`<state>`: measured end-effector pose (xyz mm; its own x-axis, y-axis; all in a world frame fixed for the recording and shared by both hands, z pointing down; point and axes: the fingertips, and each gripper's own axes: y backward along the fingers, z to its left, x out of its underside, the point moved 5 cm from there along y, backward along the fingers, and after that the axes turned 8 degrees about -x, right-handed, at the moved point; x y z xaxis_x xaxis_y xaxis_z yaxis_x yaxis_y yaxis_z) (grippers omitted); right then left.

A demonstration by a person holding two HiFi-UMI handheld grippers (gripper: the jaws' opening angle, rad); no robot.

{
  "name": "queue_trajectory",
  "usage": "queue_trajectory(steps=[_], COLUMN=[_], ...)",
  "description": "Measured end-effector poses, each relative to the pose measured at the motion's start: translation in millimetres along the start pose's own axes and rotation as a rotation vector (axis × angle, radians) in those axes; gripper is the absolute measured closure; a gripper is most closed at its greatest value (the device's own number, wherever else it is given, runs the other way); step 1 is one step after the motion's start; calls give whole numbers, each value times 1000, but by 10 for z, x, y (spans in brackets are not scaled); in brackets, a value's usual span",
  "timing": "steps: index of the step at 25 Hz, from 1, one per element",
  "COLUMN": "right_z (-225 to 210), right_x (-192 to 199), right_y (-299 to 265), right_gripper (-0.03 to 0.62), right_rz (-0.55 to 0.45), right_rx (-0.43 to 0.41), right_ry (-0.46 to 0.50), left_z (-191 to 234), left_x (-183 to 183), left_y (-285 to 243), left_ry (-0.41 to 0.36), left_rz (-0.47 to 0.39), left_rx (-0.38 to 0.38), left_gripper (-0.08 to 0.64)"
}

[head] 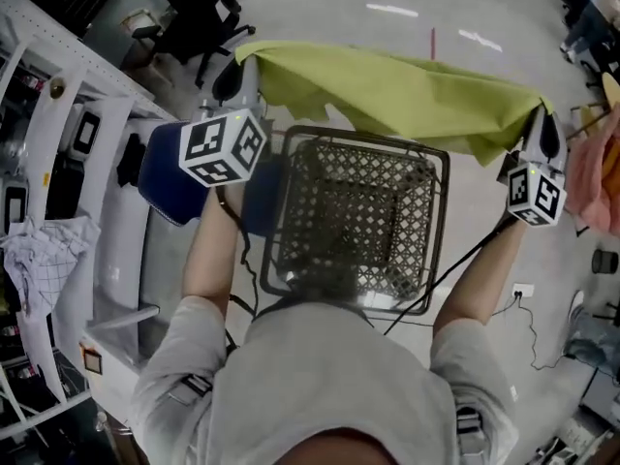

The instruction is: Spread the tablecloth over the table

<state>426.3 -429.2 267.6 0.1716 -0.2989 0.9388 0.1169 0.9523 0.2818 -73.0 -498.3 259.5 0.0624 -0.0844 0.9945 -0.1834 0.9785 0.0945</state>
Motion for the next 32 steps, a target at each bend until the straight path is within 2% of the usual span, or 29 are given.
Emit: queue_trajectory(steps=[6, 11, 15, 21, 28, 30, 32], right_z=[-77, 87, 169, -42, -897, -1066, -1083], right_x=[260, 464, 536, 558, 401, 371, 408], right_y=[324, 608, 733, 1160, 1740, 1782, 1697], right_gripper=[578, 578, 578, 580, 580, 580, 578], right_rz=[99, 192, 268, 344, 432, 427, 422], right_rx=[3, -43, -58, 67, 193, 217, 197], right_ry=[-26, 0, 54, 52, 161, 157, 143], left_z=[575, 720, 754, 379, -561, -742, -745], left_x=[323, 635, 743, 843, 892, 918, 940], left_y=[283, 510, 696, 801, 489, 433, 401], left_ry=[-24, -76, -68, -56, -79, -88, -71], left_rz=[78, 150, 168, 172, 157, 168, 188], left_rx=[-119, -113, -118, -19, 176, 197, 178], left_gripper=[534, 535, 534, 534, 534, 534, 534])
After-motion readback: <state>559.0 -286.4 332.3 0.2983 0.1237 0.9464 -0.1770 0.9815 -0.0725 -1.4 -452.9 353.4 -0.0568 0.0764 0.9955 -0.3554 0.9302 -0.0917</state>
